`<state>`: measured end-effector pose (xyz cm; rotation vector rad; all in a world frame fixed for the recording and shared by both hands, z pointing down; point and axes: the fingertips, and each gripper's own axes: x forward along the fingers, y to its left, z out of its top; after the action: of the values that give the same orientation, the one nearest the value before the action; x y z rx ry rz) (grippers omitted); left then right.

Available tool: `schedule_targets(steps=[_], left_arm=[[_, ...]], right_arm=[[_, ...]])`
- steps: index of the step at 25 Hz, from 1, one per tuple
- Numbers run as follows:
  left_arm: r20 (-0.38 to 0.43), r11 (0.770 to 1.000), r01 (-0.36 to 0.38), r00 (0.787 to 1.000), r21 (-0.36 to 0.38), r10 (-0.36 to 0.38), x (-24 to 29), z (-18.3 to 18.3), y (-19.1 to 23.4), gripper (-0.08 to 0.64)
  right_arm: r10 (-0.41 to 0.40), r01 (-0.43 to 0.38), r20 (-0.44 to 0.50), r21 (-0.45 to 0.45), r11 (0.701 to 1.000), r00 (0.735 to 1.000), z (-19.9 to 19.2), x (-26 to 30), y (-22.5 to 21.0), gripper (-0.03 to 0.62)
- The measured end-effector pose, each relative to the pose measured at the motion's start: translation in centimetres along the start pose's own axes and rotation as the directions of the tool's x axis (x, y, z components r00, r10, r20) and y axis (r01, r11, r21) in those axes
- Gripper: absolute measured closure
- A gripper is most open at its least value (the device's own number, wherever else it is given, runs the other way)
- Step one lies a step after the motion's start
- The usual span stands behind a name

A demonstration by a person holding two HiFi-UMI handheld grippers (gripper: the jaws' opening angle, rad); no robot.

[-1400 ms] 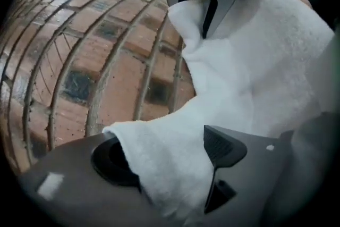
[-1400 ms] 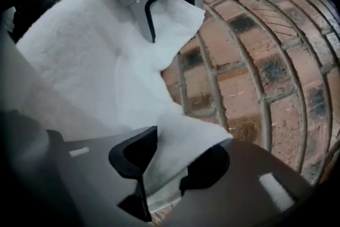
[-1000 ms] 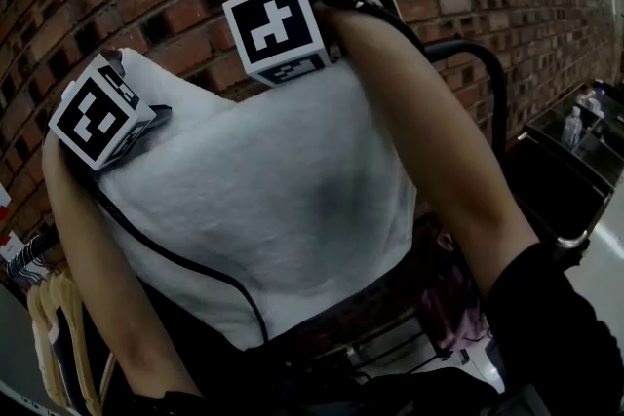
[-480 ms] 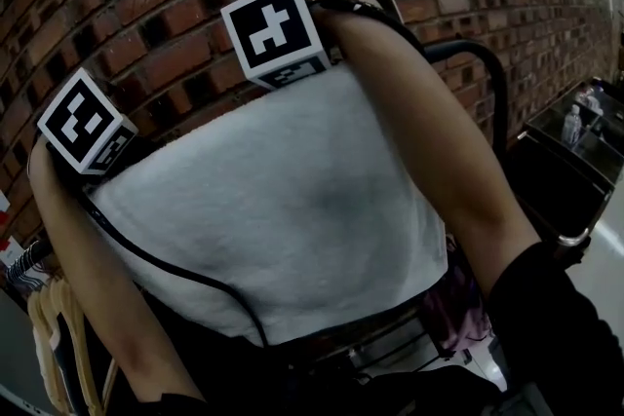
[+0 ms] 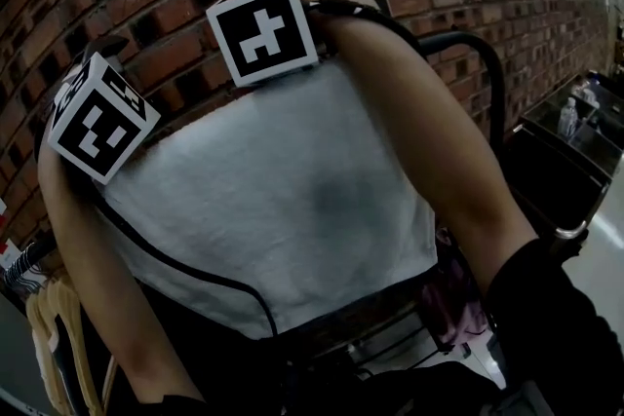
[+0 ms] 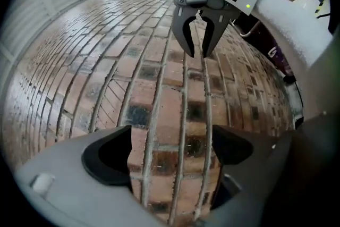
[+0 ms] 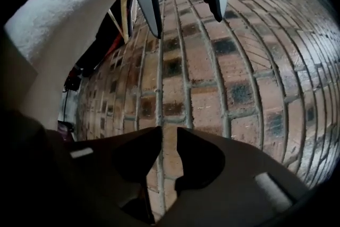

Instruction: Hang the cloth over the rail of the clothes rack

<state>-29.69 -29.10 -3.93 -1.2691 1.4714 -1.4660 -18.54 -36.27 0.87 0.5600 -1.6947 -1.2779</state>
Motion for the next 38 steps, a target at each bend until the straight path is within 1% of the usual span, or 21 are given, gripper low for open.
schedule_targets(steps=[2,3,4,5,6,7,8,9,11,12,15,18,21,25,29,30,32,35,38], left_arm=[[0.013,0.999,-0.034,0.999,0.005,0.034,-0.6,0.7,0.6,0.074],[0.025,0.997,-0.076,0.997,0.003,0.076,-1.0,1.1,1.3,0.090],[0.040,0.989,-0.148,0.988,-0.005,0.148,-1.6,1.5,2.5,0.124],[0.055,0.967,-0.255,0.965,-0.022,0.256,-2.5,2.0,4.1,0.237],[0.067,0.926,-0.374,0.924,-0.046,0.376,-3.6,2.4,6.0,0.414],[0.071,0.880,-0.470,0.878,-0.068,0.474,-4.9,2.7,7.5,0.524],[0.072,0.848,-0.523,0.846,-0.084,0.529,-6.0,3.1,8.4,0.540],[0.081,0.837,-0.538,0.834,-0.100,0.546,-6.8,3.6,8.8,0.540],[0.115,0.841,-0.527,0.834,-0.124,0.540,-7.9,4.8,8.8,0.540],[0.128,0.843,-0.524,0.834,-0.123,0.537,-8.3,5.3,8.7,0.540],[0.153,0.843,-0.529,0.829,-0.097,0.538,-9.6,6.6,8.4,0.540],[0.165,0.850,-0.522,0.834,-0.069,0.526,-10.4,7.5,7.7,0.540],[0.179,0.866,-0.499,0.851,-0.021,0.494,-11.3,8.6,6.5,0.540],[0.182,0.895,-0.443,0.885,0.045,0.429,-12.6,9.5,4.0,0.540],[0.184,0.922,-0.376,0.917,0.096,0.354,-14.5,10.3,1.0,0.540],[0.190,0.928,-0.362,0.921,0.090,0.341,-15.1,10.4,0.3,0.540],[0.222,0.943,-0.329,0.923,0.038,0.313,-16.6,10.7,-1.4,0.540],[0.277,0.964,-0.262,0.925,-0.039,0.262,-18.0,11.0,-4.6,0.540],[0.292,0.972,-0.201,0.929,-0.119,0.228,-18.4,10.5,-7.5,0.540]], right_arm=[[-0.053,0.053,0.001,-0.006,0.999,0.999,0.2,-0.6,-0.7,0.524],[-0.086,0.086,0.004,-0.009,0.996,0.996,0.3,-1.0,-1.2,0.546],[-0.123,0.123,0.011,-0.012,0.992,0.992,0.5,-1.4,-1.8,0.585],[-0.160,0.160,0.025,-0.010,0.987,0.987,0.9,-1.9,-2.4,0.586],[-0.194,0.194,0.045,-0.003,0.981,0.980,1.4,-2.5,-3.1,0.586],[-0.227,0.227,0.068,0.008,0.974,0.972,1.9,-3.1,-3.7,0.588],[-0.259,0.259,0.092,0.016,0.966,0.961,2.5,-3.8,-4.3,0.586],[-0.289,0.289,0.117,0.017,0.957,0.950,3.2,-4.4,-4.8,0.588],[-0.331,0.333,0.161,0.016,0.943,0.930,4.3,-5.7,-5.5,0.587],[-0.344,0.346,0.173,0.017,0.938,0.923,4.6,-6.4,-5.6,0.588],[-0.363,0.366,0.178,0.019,0.930,0.914,4.8,-8.1,-5.6,0.588],[-0.376,0.378,0.173,0.025,0.925,0.910,4.6,-9.6,-5.2,0.588],[-0.364,0.370,0.189,0.004,0.929,0.912,4.9,-10.8,-4.2,0.588],[-0.314,0.331,0.197,-0.060,0.942,0.929,5.5,-11.9,-1.6,0.588],[-0.286,0.314,0.218,-0.105,0.944,0.933,6.9,-13.4,1.3,0.588],[-0.280,0.308,0.228,-0.099,0.946,0.933,7.2,-13.9,2.1,0.588],[-0.257,0.282,0.274,-0.054,0.958,0.927,8.1,-14.8,4.0,0.588],[-0.220,0.230,0.370,0.019,0.973,0.902,9.5,-15.8,7.4,0.588],[-0.209,0.193,0.425,0.080,0.978,0.881,10.2,-16.1,10.6,0.588]])
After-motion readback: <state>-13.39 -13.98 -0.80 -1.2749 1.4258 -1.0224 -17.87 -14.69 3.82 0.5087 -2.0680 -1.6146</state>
